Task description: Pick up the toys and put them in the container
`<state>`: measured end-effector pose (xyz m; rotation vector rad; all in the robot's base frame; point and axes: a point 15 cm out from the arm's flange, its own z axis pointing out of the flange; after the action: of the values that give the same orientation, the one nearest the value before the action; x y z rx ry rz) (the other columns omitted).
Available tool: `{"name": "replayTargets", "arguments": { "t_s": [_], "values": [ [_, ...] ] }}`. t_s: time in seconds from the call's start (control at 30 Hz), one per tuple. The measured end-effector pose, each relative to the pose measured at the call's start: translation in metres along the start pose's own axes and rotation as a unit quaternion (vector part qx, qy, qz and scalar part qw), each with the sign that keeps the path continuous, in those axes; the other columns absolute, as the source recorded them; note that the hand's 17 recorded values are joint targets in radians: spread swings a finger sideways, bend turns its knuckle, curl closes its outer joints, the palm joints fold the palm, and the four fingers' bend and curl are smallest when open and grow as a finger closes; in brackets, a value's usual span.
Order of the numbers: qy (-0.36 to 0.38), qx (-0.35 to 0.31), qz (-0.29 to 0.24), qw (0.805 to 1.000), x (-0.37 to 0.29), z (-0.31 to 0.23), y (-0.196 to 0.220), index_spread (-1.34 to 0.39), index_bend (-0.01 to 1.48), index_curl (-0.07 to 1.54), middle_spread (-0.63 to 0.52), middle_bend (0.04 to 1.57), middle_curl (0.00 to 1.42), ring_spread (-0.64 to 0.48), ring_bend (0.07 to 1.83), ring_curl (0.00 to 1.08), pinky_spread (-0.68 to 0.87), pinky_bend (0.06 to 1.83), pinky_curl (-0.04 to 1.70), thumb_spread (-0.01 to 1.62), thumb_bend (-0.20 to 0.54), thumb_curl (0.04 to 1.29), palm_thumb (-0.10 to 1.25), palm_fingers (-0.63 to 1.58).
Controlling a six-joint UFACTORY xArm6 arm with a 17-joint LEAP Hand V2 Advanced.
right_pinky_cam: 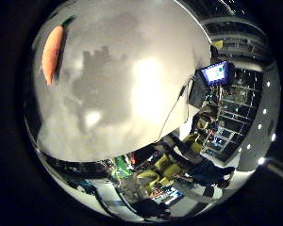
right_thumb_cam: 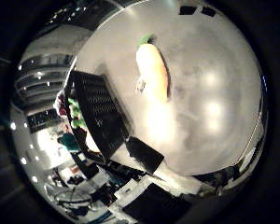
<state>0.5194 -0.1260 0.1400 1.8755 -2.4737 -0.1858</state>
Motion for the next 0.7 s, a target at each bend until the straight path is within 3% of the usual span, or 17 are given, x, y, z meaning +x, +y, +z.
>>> {"name": "replayTargets", "arguments": {
  "t_s": [0.13,0.3,0.7],
  "values": [
    [-0.047,-0.024,0.045,0.998,0.003,0.030,-0.002,-0.05,0.22,0.36,0.25,0.18,0.31,0.28,0.26,0.23,0.50,0.48,0.28,1.05,-0.025,0.29,0.38,0.15],
    [-0.065,-0.028,0.063,0.995,0.004,0.047,-0.010,-0.03,0.23,0.38,0.27,0.17,0.29,0.31,0.20,0.22,0.51,0.44,0.27,1.05,-0.025,0.29,0.38,0.11],
    [-0.053,-0.017,0.034,0.998,-0.025,0.068,-0.020,-0.02,0.24,0.41,0.28,0.17,0.26,0.32,0.18,0.21,0.50,0.41,0.28,1.04,-0.026,0.29,0.38,0.08]
  ]
}}
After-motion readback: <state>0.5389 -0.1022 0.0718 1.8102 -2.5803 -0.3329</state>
